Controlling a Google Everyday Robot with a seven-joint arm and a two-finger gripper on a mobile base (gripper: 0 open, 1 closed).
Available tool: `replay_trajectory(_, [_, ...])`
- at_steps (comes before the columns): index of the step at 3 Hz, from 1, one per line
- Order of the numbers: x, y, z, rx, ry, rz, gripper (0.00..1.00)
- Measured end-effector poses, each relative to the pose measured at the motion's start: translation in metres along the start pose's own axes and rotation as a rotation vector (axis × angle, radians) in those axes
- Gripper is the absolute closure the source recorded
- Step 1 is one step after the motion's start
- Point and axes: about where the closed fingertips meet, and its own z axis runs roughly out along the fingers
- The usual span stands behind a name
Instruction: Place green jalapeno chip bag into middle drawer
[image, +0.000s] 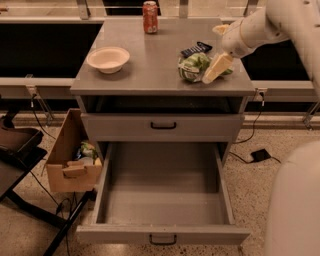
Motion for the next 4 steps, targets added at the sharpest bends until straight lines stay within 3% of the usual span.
replay_trajectory(1, [0.0010,0.0027,0.0233,-0.034,-0.036,0.011,0.18])
replay_trajectory(4, [0.0015,0.0025,0.0279,-0.039,-0.043,0.014,0.89])
